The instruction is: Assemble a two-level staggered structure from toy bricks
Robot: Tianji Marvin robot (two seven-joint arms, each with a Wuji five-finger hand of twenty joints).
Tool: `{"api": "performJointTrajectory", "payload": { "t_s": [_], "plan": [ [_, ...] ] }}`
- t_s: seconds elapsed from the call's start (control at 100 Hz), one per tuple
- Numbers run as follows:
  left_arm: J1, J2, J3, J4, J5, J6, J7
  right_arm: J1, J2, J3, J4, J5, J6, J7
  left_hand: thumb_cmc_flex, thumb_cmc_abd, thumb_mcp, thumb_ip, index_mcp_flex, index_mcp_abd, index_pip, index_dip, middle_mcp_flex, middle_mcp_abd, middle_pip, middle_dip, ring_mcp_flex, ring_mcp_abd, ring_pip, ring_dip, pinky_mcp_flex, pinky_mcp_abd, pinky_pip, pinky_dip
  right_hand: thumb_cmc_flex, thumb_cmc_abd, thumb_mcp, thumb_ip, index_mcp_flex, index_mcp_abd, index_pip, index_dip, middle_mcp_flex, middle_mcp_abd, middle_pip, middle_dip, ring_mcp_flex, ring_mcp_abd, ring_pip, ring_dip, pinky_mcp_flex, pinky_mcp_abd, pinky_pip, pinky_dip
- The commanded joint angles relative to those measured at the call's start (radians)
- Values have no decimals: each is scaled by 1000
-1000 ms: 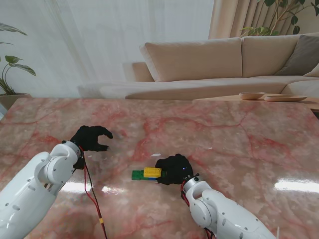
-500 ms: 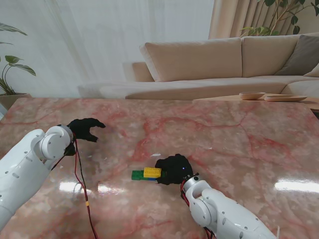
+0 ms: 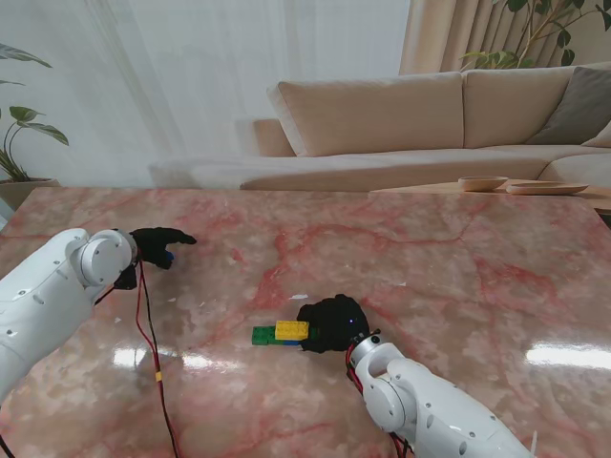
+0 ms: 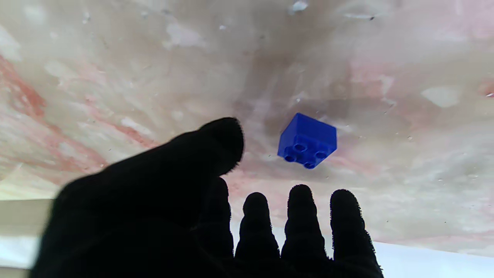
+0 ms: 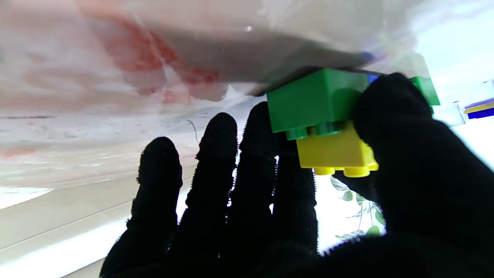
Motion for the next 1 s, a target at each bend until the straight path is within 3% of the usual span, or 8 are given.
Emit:
{"api": "performJointTrajectory", "payload": {
  "t_s": [0.0, 0.14, 0.2, 0.32, 0.45, 0.6, 0.77, 0.99],
  "plan": [
    [-17, -3, 8, 21, 1, -5, 0, -5, 2, 3, -1, 3, 5, 18, 59, 15, 31, 15, -50, -25, -26, -19, -39, -27, -29, -17, -46, -38, -22, -14, 1, -18, -26, -6, 70, 34, 86, -14, 67, -153, 71, 18, 32, -33, -3, 26, 18, -30, 17, 18, -7, -4, 14, 36],
    [-70, -8, 81, 97, -30, -11, 1, -6, 2, 6, -2, 5, 6, 22, 114, 32, 13, 17, -83, -13, -54, -35, -46, -7, -47, -28, -45, -33, -15, -15, 3, -14, -18, -1, 71, 33, 87, -14, 68, -153, 72, 18, 34, -33, -3, 27, 19, -30, 18, 18, -7, -4, 14, 36],
    [-90, -13, 109, 128, -47, -14, 7, -6, 2, 6, -1, 6, 5, 23, 139, 39, -1, 18, -75, -8, -59, -39, -40, -22, -37, -24, -36, -32, -11, -15, 2, -11, -7, 5, 71, 33, 87, -14, 70, -153, 72, 17, 35, -33, -3, 27, 20, -30, 18, 18, -7, -3, 14, 37],
    [-116, -14, 152, 164, -56, -25, 6, -6, 3, 8, -1, 7, 4, 26, 97, 29, 4, 15, -83, 51, -38, -28, -26, -5, 9, 3, 11, -17, 21, 9, 4, -12, 30, 15, 71, 33, 88, -15, 71, -153, 73, 17, 36, -33, -4, 27, 21, -30, 18, 18, -7, -2, 14, 37],
    [-124, -12, 172, 180, -51, -35, 12, -7, 4, 10, -3, 8, 4, 31, 36, 15, 13, 7, -123, 76, 48, 16, -14, -6, 55, 32, 59, 10, 69, 72, 3, -5, 81, 14, 73, 31, 88, -15, 74, -154, 73, 17, 39, -33, -3, 27, 23, -30, 19, 19, -8, -2, 13, 37],
    [-123, -6, 179, 180, -35, -29, 9, -8, 4, 10, -3, 8, 2, 32, -11, 11, 11, 0, -138, 104, 21, 6, -37, 24, 10, 40, 51, 38, 95, 112, 0, 4, 77, -1, 72, 32, 89, -15, 77, -155, 74, 16, 43, -32, -3, 27, 27, -29, 19, 19, -8, -1, 13, 38],
    [-118, 8, 184, 167, 4, -9, -8, -8, 4, 11, -1, 10, -1, 33, -51, 17, -10, 5, -151, 120, 4, 120, -69, 55, -41, 155, 29, 51, 103, 139, -6, 31, 93, 24, 73, 31, 90, -16, 81, -156, 75, 16, 48, -33, -4, 28, 31, -30, 20, 19, -8, -1, 12, 38],
    [-91, 25, 153, 146, 64, -7, -5, -8, 4, 10, 1, 14, -7, 34, -59, 22, -17, 5, -155, 92, 93, 306, -61, 66, 3, 260, 51, 62, 163, 202, -7, 37, 111, 44, 74, 31, 92, -17, 86, -157, 76, 15, 52, -32, -4, 29, 34, -29, 21, 20, -7, 2, 12, 38]
  ]
}}
